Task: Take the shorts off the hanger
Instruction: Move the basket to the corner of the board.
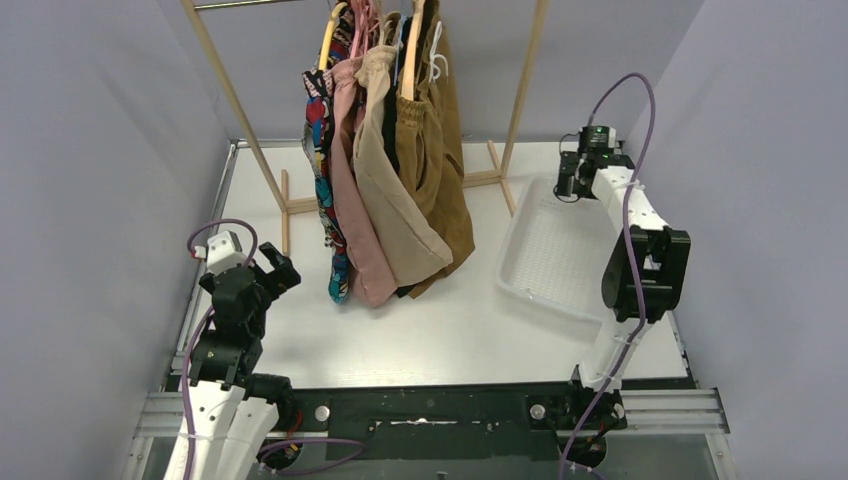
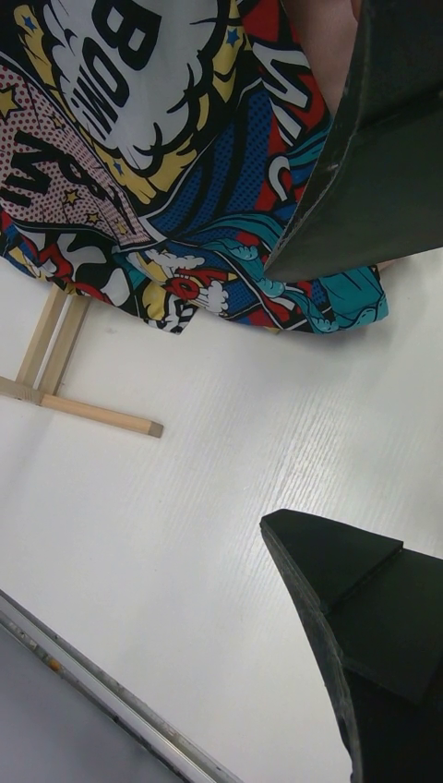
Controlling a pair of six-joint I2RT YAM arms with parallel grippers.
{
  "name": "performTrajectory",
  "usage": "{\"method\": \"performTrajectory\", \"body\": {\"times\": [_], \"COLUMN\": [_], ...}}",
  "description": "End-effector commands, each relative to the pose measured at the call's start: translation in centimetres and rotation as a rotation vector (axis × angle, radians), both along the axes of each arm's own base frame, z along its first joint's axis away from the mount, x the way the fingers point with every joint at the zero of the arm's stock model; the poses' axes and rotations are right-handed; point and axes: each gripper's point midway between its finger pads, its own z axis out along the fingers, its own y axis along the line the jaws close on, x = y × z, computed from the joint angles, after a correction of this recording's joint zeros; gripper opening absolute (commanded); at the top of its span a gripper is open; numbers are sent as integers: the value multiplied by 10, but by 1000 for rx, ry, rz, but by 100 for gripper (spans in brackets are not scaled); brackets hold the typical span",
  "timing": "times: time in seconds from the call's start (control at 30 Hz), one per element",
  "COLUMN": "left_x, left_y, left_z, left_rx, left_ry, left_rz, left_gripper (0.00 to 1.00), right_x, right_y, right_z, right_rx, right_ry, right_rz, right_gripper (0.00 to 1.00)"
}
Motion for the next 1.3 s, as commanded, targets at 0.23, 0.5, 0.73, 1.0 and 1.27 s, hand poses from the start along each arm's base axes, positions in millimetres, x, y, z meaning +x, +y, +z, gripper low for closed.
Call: {"method": "performTrajectory", "body": {"times": [0.23, 0.5, 0.73, 1.0, 1.27], "left_x": [10, 9, 9, 10, 10], "left_y": [1, 5, 4, 3, 2], "left_z": [14, 15, 15, 16, 15], "left_rx": [4, 5, 5, 5, 6], "left_ry": [-50, -54, -57, -59, -58], "left_rz": [-2, 11, 8, 1, -6], "left_gripper": [98, 98, 97, 98, 98], "right_x": [-83, -138, -162, -169, -156], "right_y": [205, 203, 136, 72, 88], "right_z": [57, -11, -7, 19, 45], "right_rx": [341, 99, -162, -250, -67], "right_ry": [-245, -8, 37, 16, -86], "right_rz": [252, 312, 180, -14, 36], "right_gripper": [100, 99, 100, 99, 98]}}
